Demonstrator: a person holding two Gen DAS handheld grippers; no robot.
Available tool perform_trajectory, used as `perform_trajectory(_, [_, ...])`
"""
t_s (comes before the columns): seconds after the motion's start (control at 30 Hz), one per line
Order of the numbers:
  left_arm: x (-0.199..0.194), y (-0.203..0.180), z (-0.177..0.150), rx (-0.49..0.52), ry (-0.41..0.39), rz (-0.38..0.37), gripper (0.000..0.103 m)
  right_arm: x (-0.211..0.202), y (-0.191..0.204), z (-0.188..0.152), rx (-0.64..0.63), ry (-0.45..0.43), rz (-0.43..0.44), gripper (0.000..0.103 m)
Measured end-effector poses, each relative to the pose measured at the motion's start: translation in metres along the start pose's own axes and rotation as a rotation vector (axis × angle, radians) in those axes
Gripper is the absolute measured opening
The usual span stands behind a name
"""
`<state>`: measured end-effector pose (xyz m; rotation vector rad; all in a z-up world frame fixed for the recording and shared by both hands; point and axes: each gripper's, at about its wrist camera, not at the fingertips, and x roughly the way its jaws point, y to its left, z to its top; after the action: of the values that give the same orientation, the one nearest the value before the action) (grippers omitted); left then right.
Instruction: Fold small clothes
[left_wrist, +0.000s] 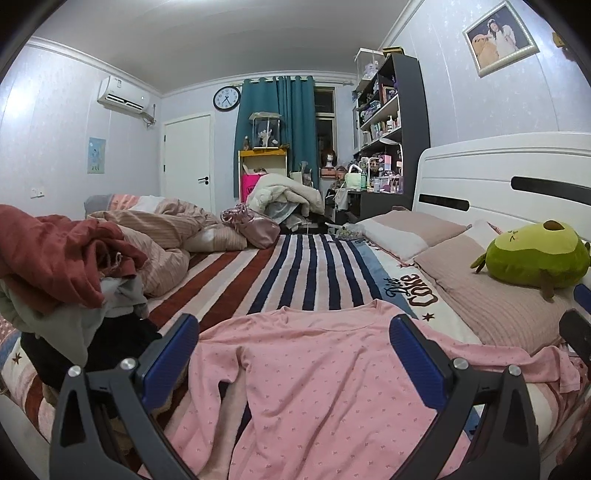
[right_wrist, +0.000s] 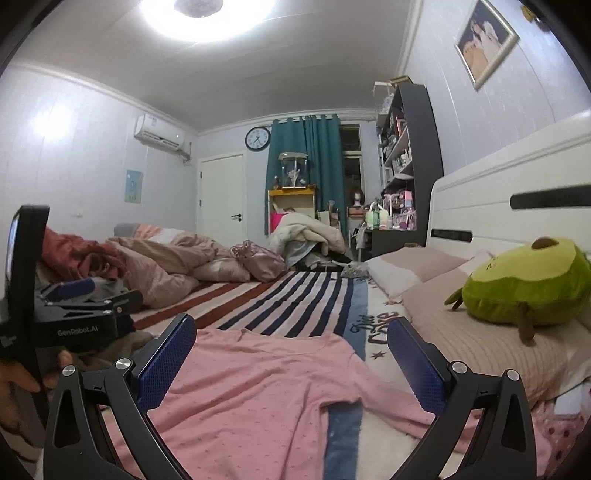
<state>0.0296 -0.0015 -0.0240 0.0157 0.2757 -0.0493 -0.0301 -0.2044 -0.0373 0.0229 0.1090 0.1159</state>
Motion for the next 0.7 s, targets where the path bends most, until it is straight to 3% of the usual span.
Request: perform_trajectory(0.7, [0.0000, -0.0032, -0.0028, 0.023, 0.009, 0.009, 0.102, -0.0025, -0.0051, -0.0042, 0.024, 0.003, 0.019, 0.103])
